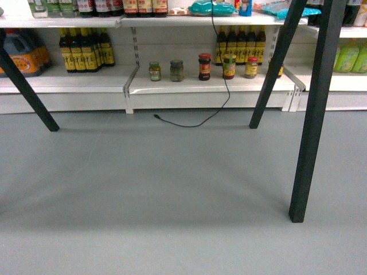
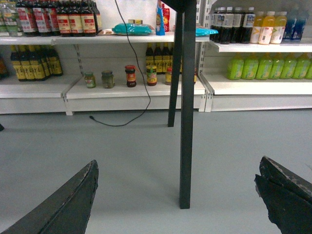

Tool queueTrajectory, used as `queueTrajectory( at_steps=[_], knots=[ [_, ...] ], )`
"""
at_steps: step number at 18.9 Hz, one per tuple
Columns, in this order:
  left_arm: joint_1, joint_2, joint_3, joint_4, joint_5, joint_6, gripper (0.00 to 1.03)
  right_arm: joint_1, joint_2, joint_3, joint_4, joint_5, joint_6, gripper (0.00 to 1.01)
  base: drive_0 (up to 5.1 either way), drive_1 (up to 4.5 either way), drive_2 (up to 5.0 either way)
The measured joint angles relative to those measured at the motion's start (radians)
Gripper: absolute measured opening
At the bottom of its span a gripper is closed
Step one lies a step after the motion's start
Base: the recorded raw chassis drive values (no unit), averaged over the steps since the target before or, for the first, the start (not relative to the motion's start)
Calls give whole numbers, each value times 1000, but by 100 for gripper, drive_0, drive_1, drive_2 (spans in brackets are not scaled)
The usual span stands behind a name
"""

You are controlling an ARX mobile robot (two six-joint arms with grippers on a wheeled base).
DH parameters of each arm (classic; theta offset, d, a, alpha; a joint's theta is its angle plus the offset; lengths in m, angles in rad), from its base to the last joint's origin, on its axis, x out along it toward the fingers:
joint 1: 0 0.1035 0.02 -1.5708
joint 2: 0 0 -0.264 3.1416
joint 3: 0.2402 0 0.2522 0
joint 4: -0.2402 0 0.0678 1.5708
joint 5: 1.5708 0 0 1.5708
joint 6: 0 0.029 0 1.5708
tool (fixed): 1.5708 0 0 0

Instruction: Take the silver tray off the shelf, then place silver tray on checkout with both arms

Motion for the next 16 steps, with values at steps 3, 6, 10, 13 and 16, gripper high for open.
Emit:
queueTrajectory(
  at_steps=[3, 6, 10, 13, 16],
  knots=[
    [0, 0, 0, 0, 0, 0, 98, 0, 0, 0, 0, 0, 0, 98, 0, 0, 0],
    [0, 0, 0, 0, 0, 0, 98, 0, 0, 0, 0, 0, 0, 98, 0, 0, 0],
    [0, 0, 0, 0, 0, 0, 98, 0, 0, 0, 0, 0, 0, 98, 0, 0, 0],
    [0, 0, 0, 0, 0, 0, 98, 0, 0, 0, 0, 0, 0, 98, 0, 0, 0],
    [0, 0, 0, 0, 0, 0, 98, 0, 0, 0, 0, 0, 0, 98, 0, 0, 0]
  ],
)
